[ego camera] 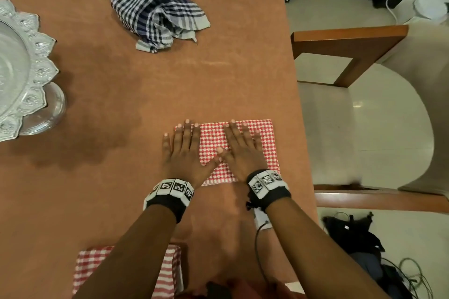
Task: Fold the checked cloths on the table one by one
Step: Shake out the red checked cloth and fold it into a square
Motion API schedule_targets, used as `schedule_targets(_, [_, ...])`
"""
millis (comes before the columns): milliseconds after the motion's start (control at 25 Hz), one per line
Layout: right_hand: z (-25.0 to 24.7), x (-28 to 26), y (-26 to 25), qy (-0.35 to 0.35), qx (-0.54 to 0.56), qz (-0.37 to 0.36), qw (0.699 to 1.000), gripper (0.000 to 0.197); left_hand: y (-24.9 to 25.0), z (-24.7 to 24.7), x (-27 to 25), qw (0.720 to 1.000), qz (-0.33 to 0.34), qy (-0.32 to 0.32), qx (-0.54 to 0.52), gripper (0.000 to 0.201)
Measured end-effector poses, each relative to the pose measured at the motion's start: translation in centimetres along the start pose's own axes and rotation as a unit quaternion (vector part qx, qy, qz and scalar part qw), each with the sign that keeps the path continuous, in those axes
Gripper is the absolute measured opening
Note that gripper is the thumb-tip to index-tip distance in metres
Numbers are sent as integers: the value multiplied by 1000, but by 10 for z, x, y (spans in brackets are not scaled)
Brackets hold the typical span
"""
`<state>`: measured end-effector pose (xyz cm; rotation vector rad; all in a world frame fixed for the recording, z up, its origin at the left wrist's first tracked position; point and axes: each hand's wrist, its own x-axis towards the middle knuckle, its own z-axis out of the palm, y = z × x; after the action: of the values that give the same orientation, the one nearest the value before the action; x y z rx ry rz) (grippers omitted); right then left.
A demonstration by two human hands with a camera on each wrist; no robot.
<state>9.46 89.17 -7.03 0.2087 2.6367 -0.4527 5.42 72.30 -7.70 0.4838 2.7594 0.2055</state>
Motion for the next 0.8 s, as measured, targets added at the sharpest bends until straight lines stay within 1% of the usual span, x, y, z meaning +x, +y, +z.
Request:
schedule_targets(80, [-4,-6,32,23,-21,55,998,71,-7,0,1,1000,-4,8,10,107])
schedule_targets(120, [-5,-8,43,26,-23,74,997,72,-7,1,1,1000,-5,9,16,108])
schedule_targets(240, [-7,-10,51,26,-19,90,995,72,-7,4,2,1000,-7,2,19,108])
schedule_targets(360, [-13,-11,44,14,-9,98,995,74,-6,0,2,1000,-13,-16,23,101])
schedule_targets(440, [-18,-14,32,36,-4,115,993,76,1,-2,-5,1000,-10,4,17,90])
schedule_targets(480, [-18,-19,22,55,5,111,992,75,7,-3,-11,1000,2,15,15,82])
schedule_targets(520, [-15,-25,9,73,19,87,993,74,15,-2,-21,999,20,22,14,75])
schedule_targets(560, [-7,-34,-5,78,36,48,995,73,23,2,-30,999,39,21,11,69])
schedule_targets(600, [3,-43,-18,67,48,10,997,71,29,7,-40,999,50,8,7,67])
schedule_targets(640, [14,-51,-27,44,52,-16,998,70,33,12,-48,999,47,-16,8,67])
schedule_targets(720, [30,-59,-28,0,37,-24,999,75,33,20,-58,998,24,-45,21,68])
schedule_targets(800, [34,-61,-13,-10,7,-13,1000,84,29,20,-60,999,11,-49,15,75])
